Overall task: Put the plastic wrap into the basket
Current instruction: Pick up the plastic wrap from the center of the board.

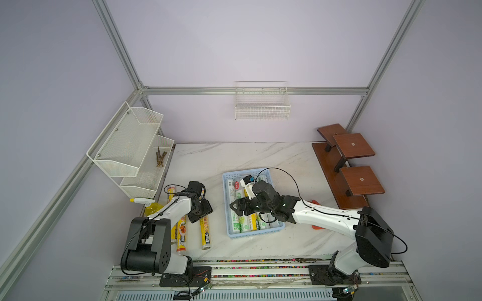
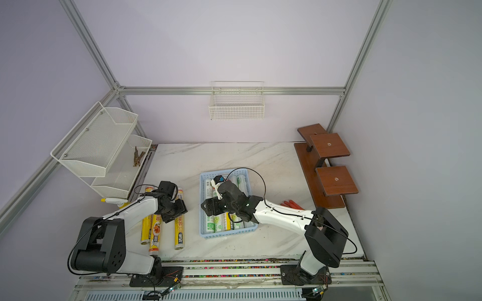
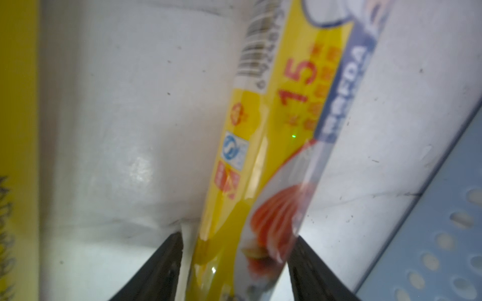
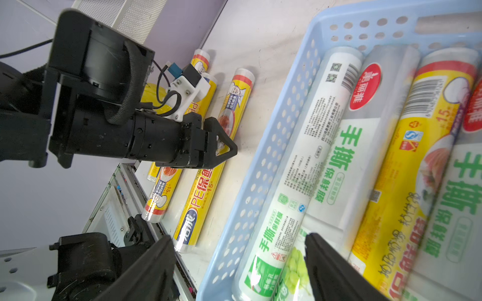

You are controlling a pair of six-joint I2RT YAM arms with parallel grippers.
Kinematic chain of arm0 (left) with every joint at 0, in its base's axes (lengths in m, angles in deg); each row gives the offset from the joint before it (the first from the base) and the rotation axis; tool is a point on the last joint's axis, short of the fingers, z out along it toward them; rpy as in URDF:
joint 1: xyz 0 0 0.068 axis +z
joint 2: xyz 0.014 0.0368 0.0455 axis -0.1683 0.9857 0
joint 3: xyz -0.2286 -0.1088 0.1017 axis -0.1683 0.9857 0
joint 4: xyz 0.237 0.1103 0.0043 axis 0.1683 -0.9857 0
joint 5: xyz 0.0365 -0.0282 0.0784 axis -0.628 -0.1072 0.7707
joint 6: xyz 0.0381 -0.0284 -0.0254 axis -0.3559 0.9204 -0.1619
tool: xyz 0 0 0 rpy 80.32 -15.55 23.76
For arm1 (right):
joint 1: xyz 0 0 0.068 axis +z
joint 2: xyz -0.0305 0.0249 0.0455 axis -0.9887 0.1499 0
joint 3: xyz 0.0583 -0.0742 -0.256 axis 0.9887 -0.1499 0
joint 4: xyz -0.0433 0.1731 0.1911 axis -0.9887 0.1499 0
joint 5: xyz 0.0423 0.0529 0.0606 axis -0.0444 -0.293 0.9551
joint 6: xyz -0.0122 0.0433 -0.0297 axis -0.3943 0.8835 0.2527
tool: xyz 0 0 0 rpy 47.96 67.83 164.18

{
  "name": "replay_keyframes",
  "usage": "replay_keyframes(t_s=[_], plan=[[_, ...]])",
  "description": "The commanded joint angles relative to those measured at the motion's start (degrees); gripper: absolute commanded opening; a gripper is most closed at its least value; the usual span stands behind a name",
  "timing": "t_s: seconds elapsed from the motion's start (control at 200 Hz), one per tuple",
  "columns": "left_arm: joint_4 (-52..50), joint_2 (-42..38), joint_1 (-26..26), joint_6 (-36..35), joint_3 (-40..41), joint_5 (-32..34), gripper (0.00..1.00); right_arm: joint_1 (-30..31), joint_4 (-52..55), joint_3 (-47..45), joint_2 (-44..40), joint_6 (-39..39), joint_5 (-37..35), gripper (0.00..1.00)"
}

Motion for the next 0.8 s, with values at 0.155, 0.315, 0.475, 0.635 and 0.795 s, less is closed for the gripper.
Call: replay_keyframes(t_s=[0.155,0.315,0.475,0.635,0.795], plan=[[-3.81,3.12,-0.37,-2.73,-1.07,1.34,0.6,-0.4,-0.53,-2.52,-4.65,-1.2,-2.98,0.83],[-5.04,5.0,-1.27,-3.55,-2.36,2.44,0.53,-0.82,0.47,-3.35,-5.76,-1.01,-4.96,0.83],[-7.21,4.59,-2.95,-3.23,-3.41,4.13,0.36,-1.26,1.01,-4.63,-7.71,-1.33,-7.32,0.84],[-12.85,-1.17,-5.29,-2.58,-8.14,5.96,0.25,-1.92,4.45,-5.35,-11.6,-0.88,-14.6,0.85],[-19.13,-9.75,-9.51,-1.32,-16.5,7.35,0.17,-3.75,3.77,-8.5,-16.84,-1.12,-18.21,0.86]])
